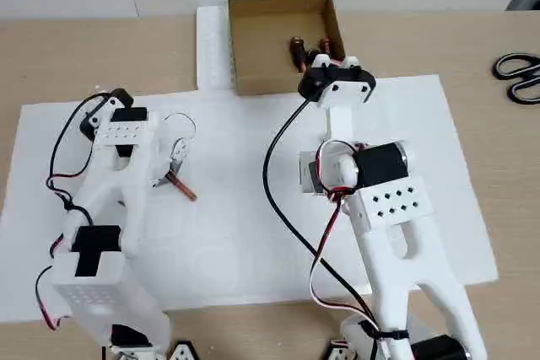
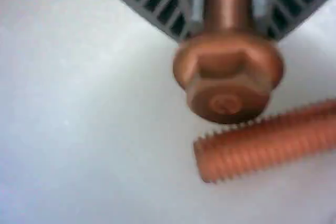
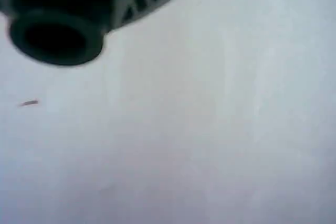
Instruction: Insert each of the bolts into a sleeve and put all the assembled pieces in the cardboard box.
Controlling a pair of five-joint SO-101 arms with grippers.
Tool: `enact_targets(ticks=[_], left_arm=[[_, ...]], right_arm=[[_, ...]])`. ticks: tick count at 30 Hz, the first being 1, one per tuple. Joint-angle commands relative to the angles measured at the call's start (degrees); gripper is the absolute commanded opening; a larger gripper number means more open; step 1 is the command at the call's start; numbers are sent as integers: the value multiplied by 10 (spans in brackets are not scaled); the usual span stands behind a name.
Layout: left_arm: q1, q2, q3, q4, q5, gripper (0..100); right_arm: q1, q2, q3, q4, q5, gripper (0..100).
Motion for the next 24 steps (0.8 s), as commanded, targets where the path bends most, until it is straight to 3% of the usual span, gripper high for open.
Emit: enact_targets(ticks=[1, 10, 24], left_arm=[[-5, 8, 0, -3, 0, 6], [-4, 3, -35, 25, 0, 6], [-3, 3, -362, 264, -33, 6]], right_arm=[[6, -17, -4, -15, 5, 3], [6, -17, -4, -15, 5, 3], [6, -30, -23, -8, 3, 3]])
